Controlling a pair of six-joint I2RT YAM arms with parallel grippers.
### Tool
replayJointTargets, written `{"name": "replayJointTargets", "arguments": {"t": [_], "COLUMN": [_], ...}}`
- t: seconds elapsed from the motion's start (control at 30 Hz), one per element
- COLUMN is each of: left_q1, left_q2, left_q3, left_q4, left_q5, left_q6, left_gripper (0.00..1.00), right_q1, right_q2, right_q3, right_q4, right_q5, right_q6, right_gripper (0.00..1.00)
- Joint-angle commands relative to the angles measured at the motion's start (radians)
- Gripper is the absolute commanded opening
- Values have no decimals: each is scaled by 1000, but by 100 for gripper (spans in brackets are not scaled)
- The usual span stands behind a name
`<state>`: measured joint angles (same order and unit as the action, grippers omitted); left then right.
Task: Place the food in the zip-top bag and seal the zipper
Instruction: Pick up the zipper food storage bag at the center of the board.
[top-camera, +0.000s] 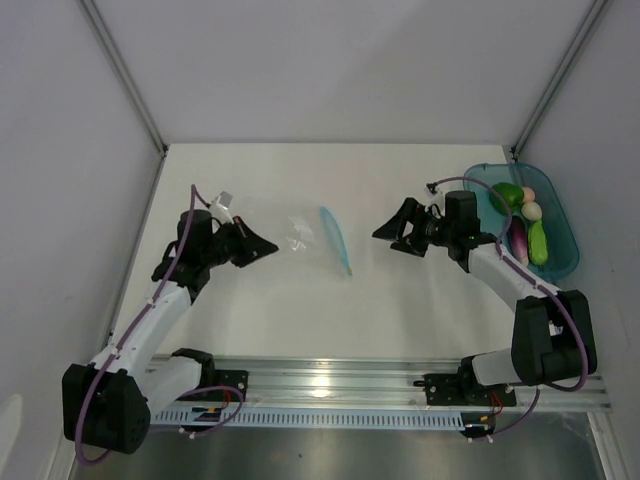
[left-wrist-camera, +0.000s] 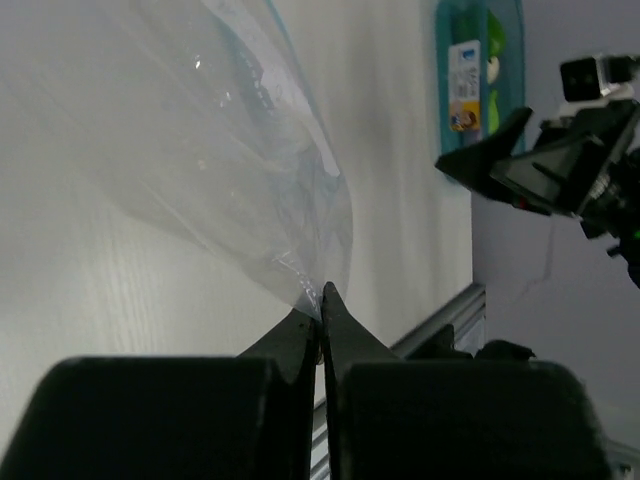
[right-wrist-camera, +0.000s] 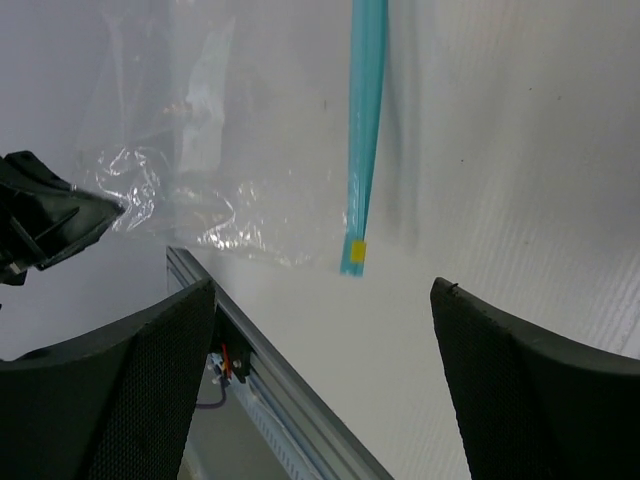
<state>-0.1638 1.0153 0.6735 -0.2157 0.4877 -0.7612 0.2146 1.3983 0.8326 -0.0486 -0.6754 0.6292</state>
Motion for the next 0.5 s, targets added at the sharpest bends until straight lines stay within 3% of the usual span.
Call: {"name": "replayJointTargets", "arguments": {"t": [0.0,0.13,0.33,0.47], "left_q1": [-28,-46,-65,-88], "left_q2": [-49,-73,-90,-89], "left_q3": [-14,-64,-86,-101], "left_q4": [102,200,210,228], "left_q5": [164,259,319,333], "left_q6": [65,23,17,16], "left_gripper": [1,1,1,1], "right_q1": [-61,-104,-103,-69], "right_q2": [-47,-56,-25,36], "right_q3": [-35,-108,-240,-230], "right_q4": [-7,36,255,285], "right_q5": [-65,-113,-187,-194], "right_q6": [12,36,118,122], "right_gripper": [89,89,85,84]}}
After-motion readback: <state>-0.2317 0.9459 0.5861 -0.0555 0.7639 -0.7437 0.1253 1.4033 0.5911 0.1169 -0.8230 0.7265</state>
